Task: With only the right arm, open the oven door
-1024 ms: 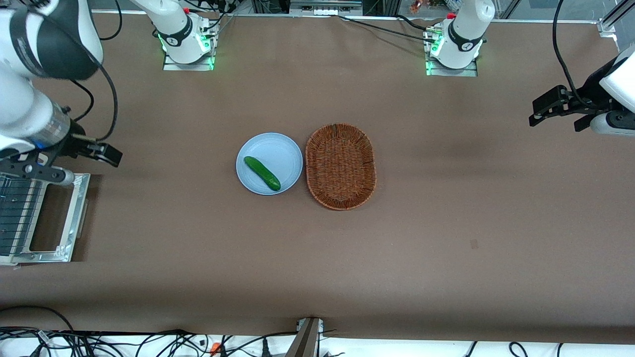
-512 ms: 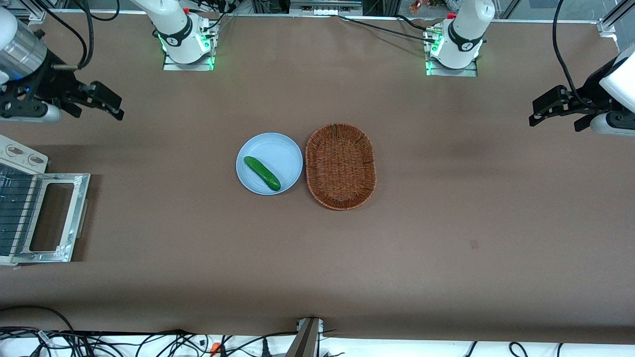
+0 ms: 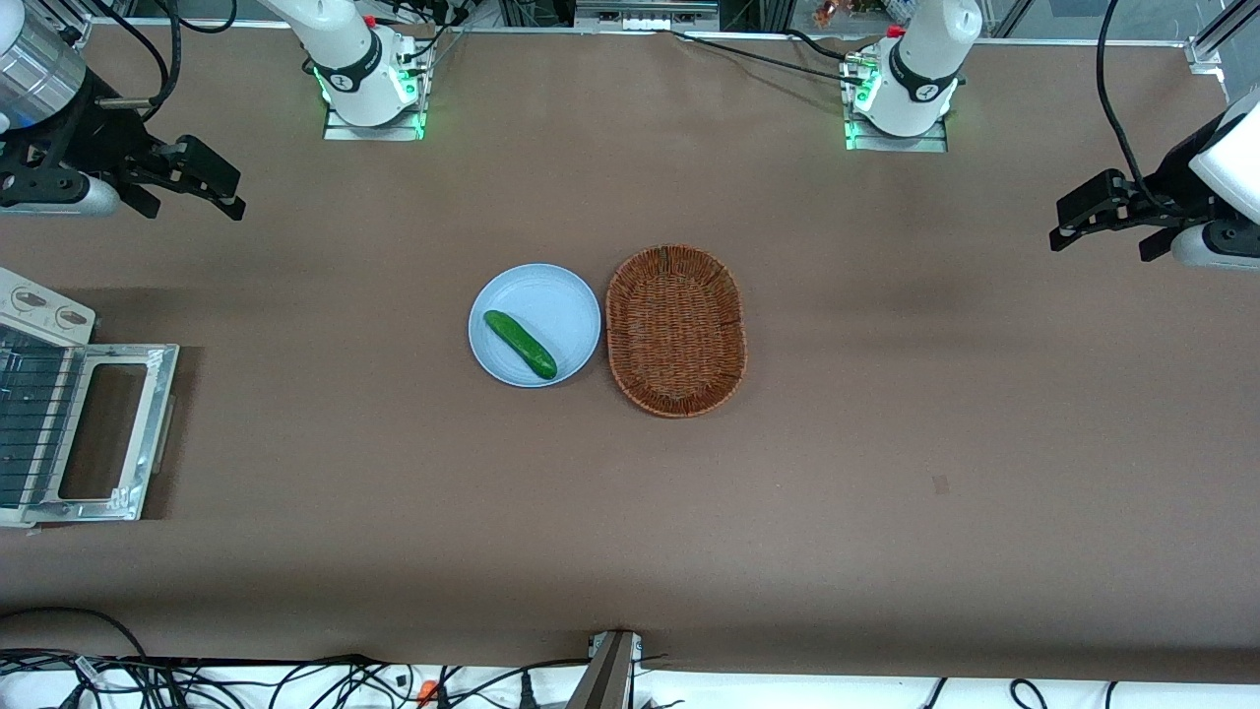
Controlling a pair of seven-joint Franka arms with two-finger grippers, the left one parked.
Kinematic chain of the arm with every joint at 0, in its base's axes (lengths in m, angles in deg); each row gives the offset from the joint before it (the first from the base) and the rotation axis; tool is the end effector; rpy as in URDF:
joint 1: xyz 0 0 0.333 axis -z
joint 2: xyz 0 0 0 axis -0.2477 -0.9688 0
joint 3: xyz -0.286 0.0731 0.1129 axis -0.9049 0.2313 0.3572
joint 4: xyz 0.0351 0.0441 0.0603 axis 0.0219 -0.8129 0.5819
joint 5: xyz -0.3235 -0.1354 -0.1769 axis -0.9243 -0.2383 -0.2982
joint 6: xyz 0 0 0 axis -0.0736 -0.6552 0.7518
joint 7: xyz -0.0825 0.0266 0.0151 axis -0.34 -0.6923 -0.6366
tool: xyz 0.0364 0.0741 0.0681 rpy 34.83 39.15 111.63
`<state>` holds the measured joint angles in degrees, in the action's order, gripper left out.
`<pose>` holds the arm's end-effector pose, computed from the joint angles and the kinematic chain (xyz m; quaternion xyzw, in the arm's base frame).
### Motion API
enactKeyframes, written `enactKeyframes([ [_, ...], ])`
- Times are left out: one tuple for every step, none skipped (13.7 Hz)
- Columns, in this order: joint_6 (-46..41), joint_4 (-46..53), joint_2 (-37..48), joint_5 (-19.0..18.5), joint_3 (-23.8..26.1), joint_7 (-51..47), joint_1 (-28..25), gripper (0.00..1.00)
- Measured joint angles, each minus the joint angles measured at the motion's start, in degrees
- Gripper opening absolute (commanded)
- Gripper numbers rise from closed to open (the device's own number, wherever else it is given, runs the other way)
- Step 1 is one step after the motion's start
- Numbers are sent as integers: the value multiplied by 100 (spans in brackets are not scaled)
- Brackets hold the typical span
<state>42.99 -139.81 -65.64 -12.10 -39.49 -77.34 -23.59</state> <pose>0.5316 0.0815 0.6403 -0.9995 0.0106 -0.0156 0.0233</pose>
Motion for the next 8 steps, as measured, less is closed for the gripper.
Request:
enactKeyframes([
  [-22,0,9,0,0,158,2,100],
  [-78,0,27,0,0,267,8,100],
  [-165,0,60,0,-1,337,13,100],
  [-236,0,100,0,-3,362,15,100],
  [-275,0,142,0,-5,369,16,100],
  [-304,0,180,0,-6,370,17,100],
  [-354,0,203,0,-6,370,17,100],
  [-418,0,213,0,-6,370,17,100],
])
